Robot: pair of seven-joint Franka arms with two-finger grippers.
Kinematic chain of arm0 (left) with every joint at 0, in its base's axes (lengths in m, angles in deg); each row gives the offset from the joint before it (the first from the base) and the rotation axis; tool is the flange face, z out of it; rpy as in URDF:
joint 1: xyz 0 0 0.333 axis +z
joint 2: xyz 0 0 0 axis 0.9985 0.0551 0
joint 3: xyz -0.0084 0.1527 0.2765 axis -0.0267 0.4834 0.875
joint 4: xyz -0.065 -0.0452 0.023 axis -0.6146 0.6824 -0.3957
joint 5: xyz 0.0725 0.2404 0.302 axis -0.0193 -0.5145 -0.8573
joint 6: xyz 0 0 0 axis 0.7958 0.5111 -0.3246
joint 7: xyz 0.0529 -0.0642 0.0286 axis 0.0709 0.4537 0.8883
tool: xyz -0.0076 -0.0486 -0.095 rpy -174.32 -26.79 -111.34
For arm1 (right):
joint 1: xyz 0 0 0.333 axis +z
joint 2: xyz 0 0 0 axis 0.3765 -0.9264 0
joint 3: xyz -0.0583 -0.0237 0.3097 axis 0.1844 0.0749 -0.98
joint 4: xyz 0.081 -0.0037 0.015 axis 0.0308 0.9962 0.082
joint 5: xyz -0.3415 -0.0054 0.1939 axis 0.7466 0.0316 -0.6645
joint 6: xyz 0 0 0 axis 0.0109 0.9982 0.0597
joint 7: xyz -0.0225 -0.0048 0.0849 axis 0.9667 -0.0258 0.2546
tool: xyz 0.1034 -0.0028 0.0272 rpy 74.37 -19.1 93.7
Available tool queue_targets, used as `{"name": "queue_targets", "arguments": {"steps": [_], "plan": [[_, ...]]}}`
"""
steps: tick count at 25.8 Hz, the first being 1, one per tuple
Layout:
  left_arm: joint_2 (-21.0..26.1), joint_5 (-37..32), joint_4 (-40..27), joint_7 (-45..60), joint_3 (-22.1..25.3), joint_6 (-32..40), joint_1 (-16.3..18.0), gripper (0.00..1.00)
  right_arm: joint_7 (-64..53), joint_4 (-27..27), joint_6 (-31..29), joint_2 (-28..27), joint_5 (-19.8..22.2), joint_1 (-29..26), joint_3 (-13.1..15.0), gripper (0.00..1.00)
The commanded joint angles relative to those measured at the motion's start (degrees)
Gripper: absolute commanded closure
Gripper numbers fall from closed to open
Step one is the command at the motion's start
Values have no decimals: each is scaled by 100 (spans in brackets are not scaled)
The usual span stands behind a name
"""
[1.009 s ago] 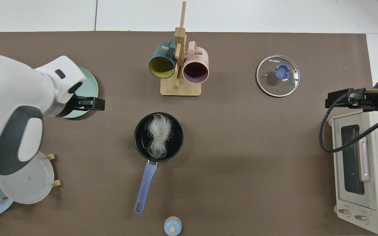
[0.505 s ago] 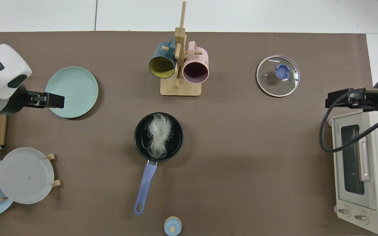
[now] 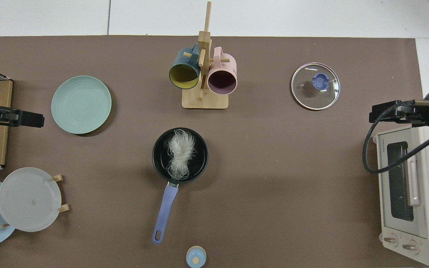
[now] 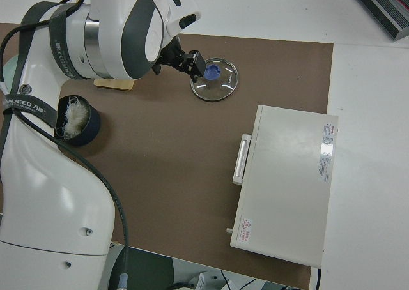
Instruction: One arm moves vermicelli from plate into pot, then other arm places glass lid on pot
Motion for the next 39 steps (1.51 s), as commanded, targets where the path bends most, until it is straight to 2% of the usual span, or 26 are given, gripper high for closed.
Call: {"name": "queue_targets", "arguments": {"steps": [1,10,18,39], "plan": [[-63,-72,109,-306,159,259,20,0,-142,6,-15,19,-147,-78,-19,0],[-195,-72,48,-201,116,312,-147,0,-150,-3,-24,19,-147,-78,-19,0],[-177,-19,83,-192,-192,347,-191,0,-142,-3,-15,19,-147,-78,-19,0],[-186,-63,91,-201,-131,365,-103,0,-142,-3,3,19,-147,-78,-28,0]]}}
